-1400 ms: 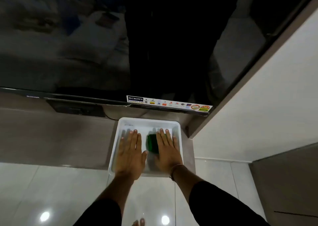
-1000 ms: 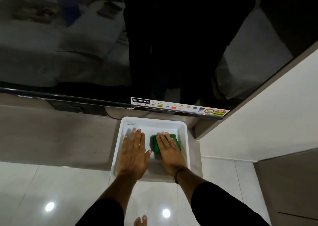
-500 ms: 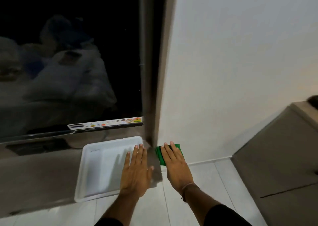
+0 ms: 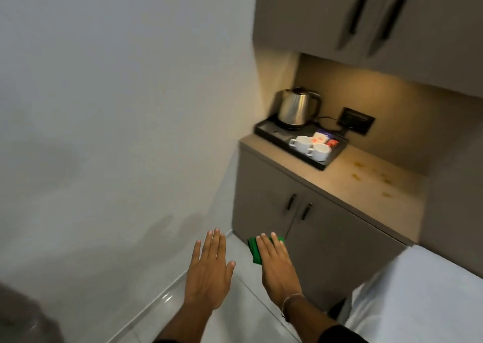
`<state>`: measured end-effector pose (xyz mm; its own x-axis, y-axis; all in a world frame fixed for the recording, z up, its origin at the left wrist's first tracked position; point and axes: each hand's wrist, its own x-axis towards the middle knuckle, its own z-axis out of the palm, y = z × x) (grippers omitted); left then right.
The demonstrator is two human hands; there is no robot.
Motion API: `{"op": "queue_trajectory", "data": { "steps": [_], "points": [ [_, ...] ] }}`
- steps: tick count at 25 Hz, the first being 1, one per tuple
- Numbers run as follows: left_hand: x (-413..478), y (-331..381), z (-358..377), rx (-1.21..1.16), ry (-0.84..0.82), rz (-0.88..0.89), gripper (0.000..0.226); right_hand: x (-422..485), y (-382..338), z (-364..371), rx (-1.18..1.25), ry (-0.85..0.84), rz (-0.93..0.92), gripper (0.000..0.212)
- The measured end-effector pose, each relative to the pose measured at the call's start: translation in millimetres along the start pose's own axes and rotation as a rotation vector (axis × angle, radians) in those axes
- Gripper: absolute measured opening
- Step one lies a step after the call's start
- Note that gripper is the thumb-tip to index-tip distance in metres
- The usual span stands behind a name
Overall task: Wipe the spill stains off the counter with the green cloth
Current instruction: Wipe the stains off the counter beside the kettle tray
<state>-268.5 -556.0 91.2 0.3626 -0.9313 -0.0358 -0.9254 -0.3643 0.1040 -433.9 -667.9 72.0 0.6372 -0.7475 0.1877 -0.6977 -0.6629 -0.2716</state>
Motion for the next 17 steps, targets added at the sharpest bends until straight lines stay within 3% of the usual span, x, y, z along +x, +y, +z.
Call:
{"op": "queue_trajectory", "data": {
  "steps": [9, 17],
  "points": [
    [181.9, 175.3, -5.7, -0.014, 0.043, 0.459, 0.077, 14.6, 207.2, -79.2, -0.113, 0.096, 0.378, 0.084],
    [360.1, 297.2, 1.4, -0.101, -0.005, 0.709, 0.076, 75.7, 339.7, -109.1, -0.106, 0.148, 0.671, 0.070]
  ]
}}
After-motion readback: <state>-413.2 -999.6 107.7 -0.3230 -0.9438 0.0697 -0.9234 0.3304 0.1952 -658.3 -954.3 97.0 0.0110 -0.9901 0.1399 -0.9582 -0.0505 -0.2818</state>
